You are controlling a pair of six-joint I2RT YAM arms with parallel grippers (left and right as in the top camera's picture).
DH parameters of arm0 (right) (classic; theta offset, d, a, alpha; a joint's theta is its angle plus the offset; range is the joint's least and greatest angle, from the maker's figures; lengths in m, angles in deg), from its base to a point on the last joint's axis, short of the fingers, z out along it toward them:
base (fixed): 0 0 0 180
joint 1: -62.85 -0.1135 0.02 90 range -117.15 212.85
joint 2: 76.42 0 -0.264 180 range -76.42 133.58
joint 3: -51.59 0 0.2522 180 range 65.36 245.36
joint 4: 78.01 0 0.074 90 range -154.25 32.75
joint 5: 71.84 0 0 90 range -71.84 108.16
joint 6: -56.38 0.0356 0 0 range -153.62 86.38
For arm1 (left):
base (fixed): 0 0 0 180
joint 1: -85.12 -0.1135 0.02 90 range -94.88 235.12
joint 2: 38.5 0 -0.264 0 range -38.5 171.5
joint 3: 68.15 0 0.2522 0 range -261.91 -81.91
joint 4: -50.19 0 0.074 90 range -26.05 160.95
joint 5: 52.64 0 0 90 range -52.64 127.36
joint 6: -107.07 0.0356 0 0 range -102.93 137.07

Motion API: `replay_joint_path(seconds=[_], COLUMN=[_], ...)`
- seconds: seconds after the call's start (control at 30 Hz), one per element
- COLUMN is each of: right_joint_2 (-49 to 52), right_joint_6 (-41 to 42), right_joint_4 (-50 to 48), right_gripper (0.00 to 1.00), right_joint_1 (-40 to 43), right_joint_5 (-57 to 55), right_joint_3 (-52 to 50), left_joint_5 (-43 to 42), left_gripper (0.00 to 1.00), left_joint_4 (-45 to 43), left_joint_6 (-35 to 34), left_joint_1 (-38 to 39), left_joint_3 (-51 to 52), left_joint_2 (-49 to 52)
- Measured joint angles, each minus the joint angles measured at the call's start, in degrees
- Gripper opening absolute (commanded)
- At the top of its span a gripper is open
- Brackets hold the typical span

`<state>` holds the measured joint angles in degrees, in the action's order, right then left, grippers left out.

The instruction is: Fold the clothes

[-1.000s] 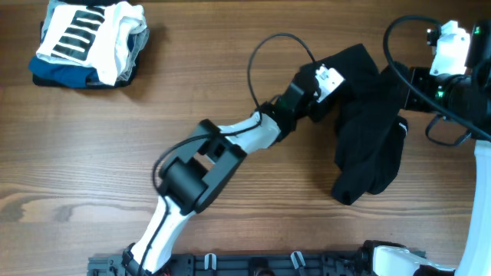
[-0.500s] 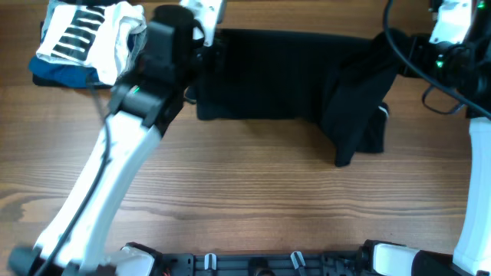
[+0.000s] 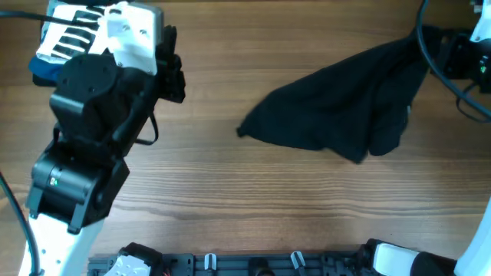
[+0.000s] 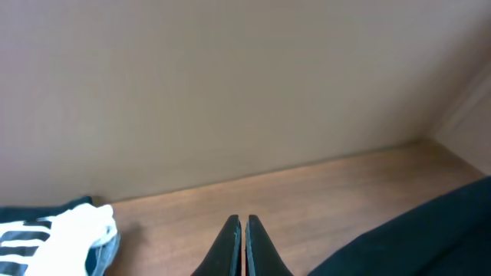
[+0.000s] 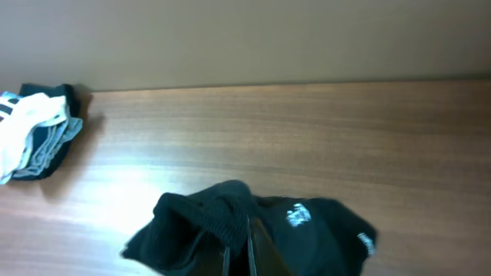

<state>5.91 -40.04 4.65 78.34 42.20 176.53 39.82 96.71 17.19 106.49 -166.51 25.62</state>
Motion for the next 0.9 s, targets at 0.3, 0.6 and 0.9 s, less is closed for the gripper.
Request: replay_joint_path(seconds=[0.3, 0.6, 0.9], right_joint_2=[3.0, 5.9, 6.0], right_joint_6=[-0.2, -0.2, -0.2], right_joint_4=[1.6, 1.7, 2.9], right_gripper=[0.04, 0.04, 0.04], right_joint_1=[0.0, 0.0, 0.0], right_joint_5=[1.1, 1.5, 1.4], right_joint_3=[0.0, 0.0, 0.0], left_joint_5=[-13.3, -21.9, -21.4], left_gripper=[0.4, 0.55, 0.81], left_joint_4=[6.5, 2.1, -5.5], left_joint_6=[0.6, 4.3, 7.6], left_joint_1=[0.8, 16.3, 23.5], left_joint_3=[-0.1, 0.0, 0.0], left_joint_2=[15.6, 32.5, 52.0])
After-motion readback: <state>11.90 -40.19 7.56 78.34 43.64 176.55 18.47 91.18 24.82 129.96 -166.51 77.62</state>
